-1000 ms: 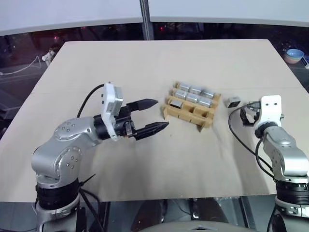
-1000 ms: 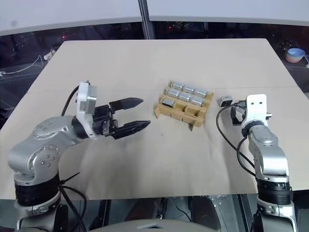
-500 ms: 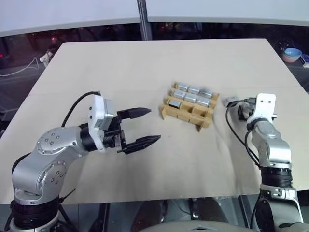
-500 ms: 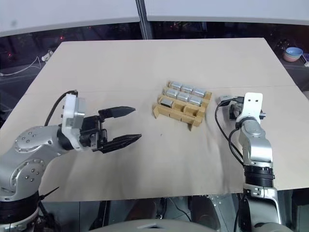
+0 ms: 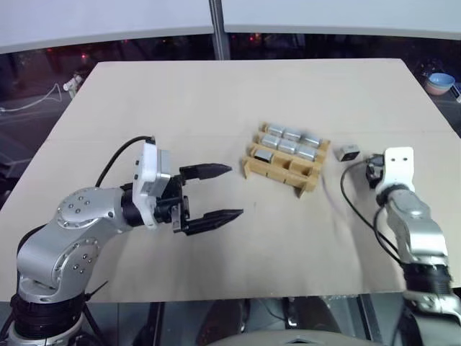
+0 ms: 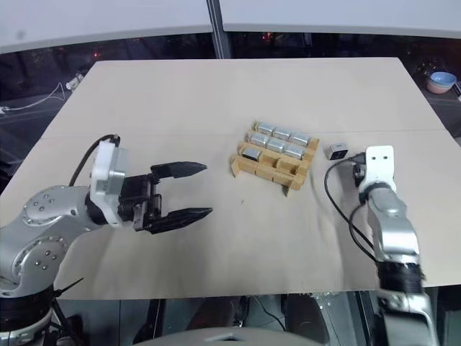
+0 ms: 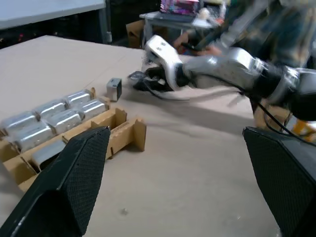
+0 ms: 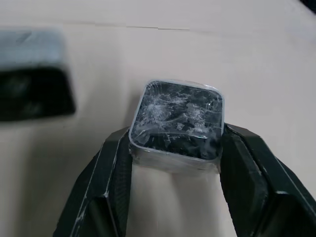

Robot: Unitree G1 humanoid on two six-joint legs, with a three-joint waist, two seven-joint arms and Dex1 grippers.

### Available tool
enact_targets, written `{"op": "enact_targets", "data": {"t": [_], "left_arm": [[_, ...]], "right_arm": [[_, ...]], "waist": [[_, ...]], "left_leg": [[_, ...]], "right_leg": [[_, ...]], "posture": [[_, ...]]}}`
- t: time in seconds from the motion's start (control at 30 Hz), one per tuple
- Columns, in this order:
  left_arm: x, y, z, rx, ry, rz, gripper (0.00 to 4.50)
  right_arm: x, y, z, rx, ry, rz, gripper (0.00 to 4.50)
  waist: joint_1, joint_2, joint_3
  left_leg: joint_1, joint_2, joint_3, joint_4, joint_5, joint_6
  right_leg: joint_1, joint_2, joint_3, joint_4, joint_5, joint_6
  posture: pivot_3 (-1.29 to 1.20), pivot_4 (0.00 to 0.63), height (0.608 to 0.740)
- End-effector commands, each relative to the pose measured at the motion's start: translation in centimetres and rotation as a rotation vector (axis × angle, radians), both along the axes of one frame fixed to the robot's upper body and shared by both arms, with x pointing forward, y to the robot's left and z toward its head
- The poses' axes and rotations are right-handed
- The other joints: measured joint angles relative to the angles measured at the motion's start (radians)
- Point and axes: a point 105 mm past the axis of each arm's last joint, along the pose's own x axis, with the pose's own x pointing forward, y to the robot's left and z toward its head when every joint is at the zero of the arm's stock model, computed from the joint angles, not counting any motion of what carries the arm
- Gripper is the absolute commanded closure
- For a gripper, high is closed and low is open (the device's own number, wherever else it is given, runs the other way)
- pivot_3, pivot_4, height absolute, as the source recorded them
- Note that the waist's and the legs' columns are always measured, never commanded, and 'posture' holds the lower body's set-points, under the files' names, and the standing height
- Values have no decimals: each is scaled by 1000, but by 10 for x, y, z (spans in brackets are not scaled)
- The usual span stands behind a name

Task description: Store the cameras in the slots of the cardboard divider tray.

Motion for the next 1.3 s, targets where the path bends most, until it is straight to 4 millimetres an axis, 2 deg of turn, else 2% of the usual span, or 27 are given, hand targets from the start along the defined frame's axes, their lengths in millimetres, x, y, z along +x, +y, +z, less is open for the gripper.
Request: {"op": "enact_targets", "data": {"t": [0.03, 0.1, 0.17, 0.23, 0.33, 0.5, 0.83, 0.87, 0.93, 1.07, 1.1, 1.13, 1.2, 1.27, 1.3], "left_arm": [[8, -7, 6, -97, 153, 17, 0], [16, -14, 8, -145, 255, 20, 0], [22, -23, 3, -164, 419, -20, 0], [28, -30, -1, -155, 511, -35, 0], [39, -46, 4, -211, 656, -100, 0], [51, -50, 19, -247, 756, -138, 0], [40, -53, 15, -160, 807, -181, 0], [42, -53, 14, -158, 796, -156, 547], [47, -53, 13, -166, 791, -131, 1220], [44, -54, 21, -192, 814, -180, 3259], [44, -54, 21, -186, 810, -176, 3651], [44, -55, 20, -177, 801, -175, 3747], [42, -55, 24, -183, 792, -192, 3727], [45, -55, 26, -193, 779, -184, 3727], [45, -54, 28, -195, 766, -185, 3727]], "right_arm": [[-43, 75, 61, -116, -210, 538, 2550], [-73, 107, 73, -197, -236, 774, 2550], [-91, 133, 85, -238, -278, 930, 2550], [-98, 149, 91, -279, -306, 1017, 2550], [-105, 172, 93, -354, -329, 1171, 2550], [-105, 183, 98, -420, -359, 1247, 2550], [-105, 192, 107, -432, -423, 1245, 2550], [-105, 193, 107, -433, -425, 1244, 2551], [-106, 193, 107, -432, -427, 1245, 2551], [-107, 195, 105, -423, -410, 1259, 2551], [-107, 195, 106, -415, -408, 1260, 2551], [-107, 195, 106, -402, -403, 1265, 2551], [-107, 195, 107, -374, -397, 1268, 1490], [-107, 194, 106, -363, -387, 1260, 720], [-106, 192, 105, -346, -378, 1241, 109]], "waist": [[-6, 1, 1], [-17, 1, 1], [-22, 0, 1], [-25, -2, 1], [-20, -5, 2], [-3, -7, 3], [-2, -7, 3], [-2, -7, 3], [-1, -7, 3], [-1, -7, 3], [-1, -7, 3], [-1, -7, 3], [-1, -7, 3], [-1, -7, 3], [-1, -7, 3]], "left_leg": [[0, 0, 0, 0, 0, 0], [2, 1, 0, -1, 0, 0], [4, 2, 0, 0, 0, 0], [9, 2, -1, 0, 0, 0], [14, 1, -1, 0, 0, 0], [12, 0, -2, 0, 0, 0], [9, 0, -3, 0, 0, -1], [9, 0, -3, 0, 0, -1], [9, -1, -3, 0, 0, -1], [9, -1, -3, 0, 0, -1], [9, -1, -3, 0, 0, -1], [9, -1, -3, 0, 0, -1], [9, -1, -3, 0, 0, -1], [9, -1, -3, 0, 0, -1], [9, -1, -3, 0, 0, -1]], "right_leg": [[0, 0, 0, 0, 0, 0], [1, 2, 1, 0, 0, 0], [4, 2, 1, 0, 0, 0], [9, 2, 0, 0, 0, 0], [14, 2, 0, -1, 0, 0], [11, 1, 0, -1, 0, 0], [8, 1, 0, -1, 0, 0], [8, 1, 0, -1, 0, 0], [8, 0, 0, -1, 0, 0], [8, 0, 0, -1, 0, 0], [8, 0, -1, -1, 0, 0], [8, 0, 0, -1, 0, 0], [8, 0, 0, -1, 0, 0], [8, 0, -1, -2, 0, 0], [8, 0, -1, -2, 0, 0]], "posture": [[0, 150, 740], [0, 150, 740], [0, 150, 740], [0, 150, 740], [0, 150, 740], [0, 150, 740], [0, 150, 740], [0, 150, 740], [0, 150, 740], [0, 150, 740], [0, 150, 740], [0, 150, 740], [0, 150, 740], [0, 150, 740], [0, 150, 740]]}}
